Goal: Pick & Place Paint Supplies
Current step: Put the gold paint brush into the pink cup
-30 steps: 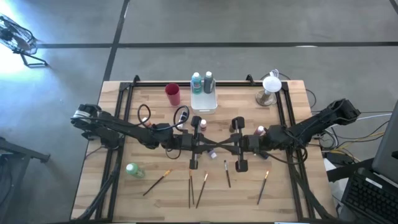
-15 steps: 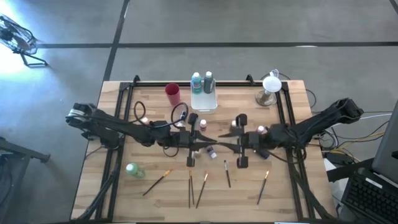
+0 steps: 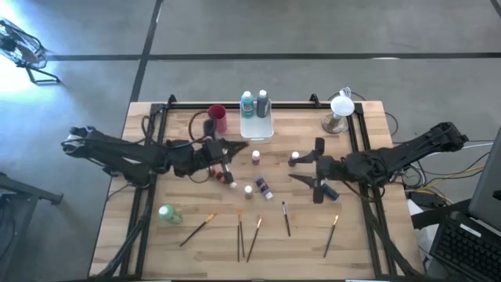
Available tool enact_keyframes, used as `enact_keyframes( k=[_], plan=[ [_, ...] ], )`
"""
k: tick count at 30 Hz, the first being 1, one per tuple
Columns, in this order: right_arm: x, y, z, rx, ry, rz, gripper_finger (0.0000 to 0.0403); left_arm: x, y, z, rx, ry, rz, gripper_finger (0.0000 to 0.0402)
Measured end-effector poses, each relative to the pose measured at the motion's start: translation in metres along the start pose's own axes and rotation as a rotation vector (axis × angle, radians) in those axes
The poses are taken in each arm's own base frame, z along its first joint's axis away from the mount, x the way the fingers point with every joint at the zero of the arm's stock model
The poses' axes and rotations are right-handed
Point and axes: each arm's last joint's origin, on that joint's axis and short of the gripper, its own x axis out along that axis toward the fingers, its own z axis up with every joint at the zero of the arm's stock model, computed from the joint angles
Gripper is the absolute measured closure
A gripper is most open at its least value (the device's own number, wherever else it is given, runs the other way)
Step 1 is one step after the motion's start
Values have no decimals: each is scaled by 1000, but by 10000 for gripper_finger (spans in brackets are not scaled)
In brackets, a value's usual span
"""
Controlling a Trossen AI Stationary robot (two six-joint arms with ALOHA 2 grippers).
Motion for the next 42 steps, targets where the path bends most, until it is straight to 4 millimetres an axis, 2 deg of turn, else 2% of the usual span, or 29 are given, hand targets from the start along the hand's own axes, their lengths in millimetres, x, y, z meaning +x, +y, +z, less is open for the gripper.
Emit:
enact_keyframes(
  k=[9,19,30,42],
  plan=[
    [2,-4,-20,8,60,-145,229,-6,39,4,12,27,149,398],
    [2,-8,-41,12,92,-311,265,0,68,-4,26,81,259,398],
    [2,-9,-37,11,79,-340,298,8,96,-19,19,160,361,398],
    [2,-9,-37,8,78,-339,323,13,122,-51,-16,202,387,399]
  ],
)
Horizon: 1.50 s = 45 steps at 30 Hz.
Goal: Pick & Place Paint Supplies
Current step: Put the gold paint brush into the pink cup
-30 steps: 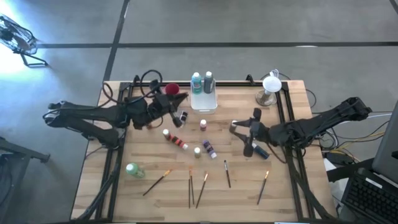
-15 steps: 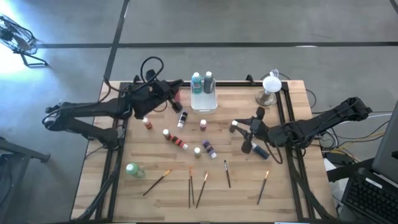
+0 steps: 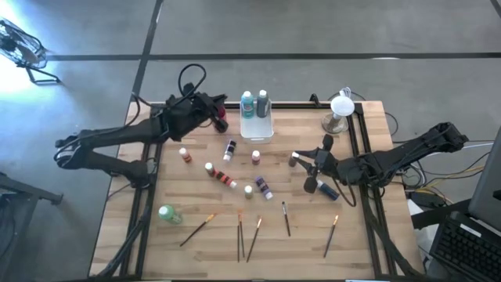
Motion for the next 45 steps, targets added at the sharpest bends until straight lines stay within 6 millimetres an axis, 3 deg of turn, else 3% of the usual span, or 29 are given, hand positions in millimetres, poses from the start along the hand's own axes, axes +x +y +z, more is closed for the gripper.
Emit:
enact_keyframes(
  k=[13,28,45],
  plan=[
    [0,0,0,-1,1,0,300,17,24,-47,-81,6,-6,399],
    [6,-7,-1,10,9,-38,273,21,46,-90,-177,35,5,399],
    [10,-13,-1,17,13,-74,321,22,46,-117,-221,51,-10,399]
  ],
)
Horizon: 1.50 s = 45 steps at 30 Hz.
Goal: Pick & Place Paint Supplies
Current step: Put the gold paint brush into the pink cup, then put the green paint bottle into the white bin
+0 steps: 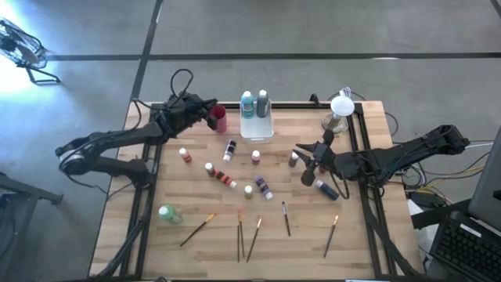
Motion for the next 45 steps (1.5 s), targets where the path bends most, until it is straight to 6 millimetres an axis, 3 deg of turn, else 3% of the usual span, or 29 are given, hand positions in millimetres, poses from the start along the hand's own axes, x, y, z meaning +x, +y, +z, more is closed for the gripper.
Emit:
enact_keyframes(
  k=[8,27,37,45],
  plan=[
    [0,0,0,0,0,0,330,16,-2,-19,6,64,0,400],
    [0,0,-2,-4,3,0,287,32,3,-41,15,134,28,399],
    [0,0,-2,-7,3,-1,309,32,3,-40,15,137,29,327],
    [3,-3,-1,-1,4,-18,327,31,3,-36,2,137,30,297]
  ],
)
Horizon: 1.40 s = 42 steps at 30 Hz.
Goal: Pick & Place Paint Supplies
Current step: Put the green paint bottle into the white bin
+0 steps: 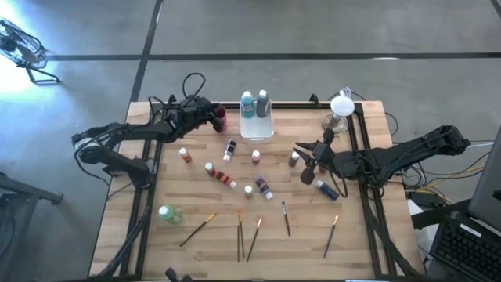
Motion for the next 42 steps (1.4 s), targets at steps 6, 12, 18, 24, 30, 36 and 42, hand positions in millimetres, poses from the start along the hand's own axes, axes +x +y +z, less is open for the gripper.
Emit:
enact_keyframes(
  k=[6,12,18,24,30,36,42],
  plan=[
    [0,0,0,1,0,-2,326,-10,-1,25,-40,-86,-79,294],
    [2,-2,0,3,1,-12,306,-31,-3,59,-51,-107,-197,294],
    [2,-3,0,4,1,-16,289,-59,-3,88,-38,-35,-240,294],
    [2,-3,0,4,1,-16,276,-89,-6,101,-19,96,-277,294],
    [2,-3,0,4,1,-16,266,-119,-19,109,-23,170,-363,294],
    [2,-3,0,14,0,-15,257,-143,-36,109,-70,194,-473,294],
    [2,-3,0,17,0,-14,249,-163,-57,96,-82,320,-550,299]
  ],
)
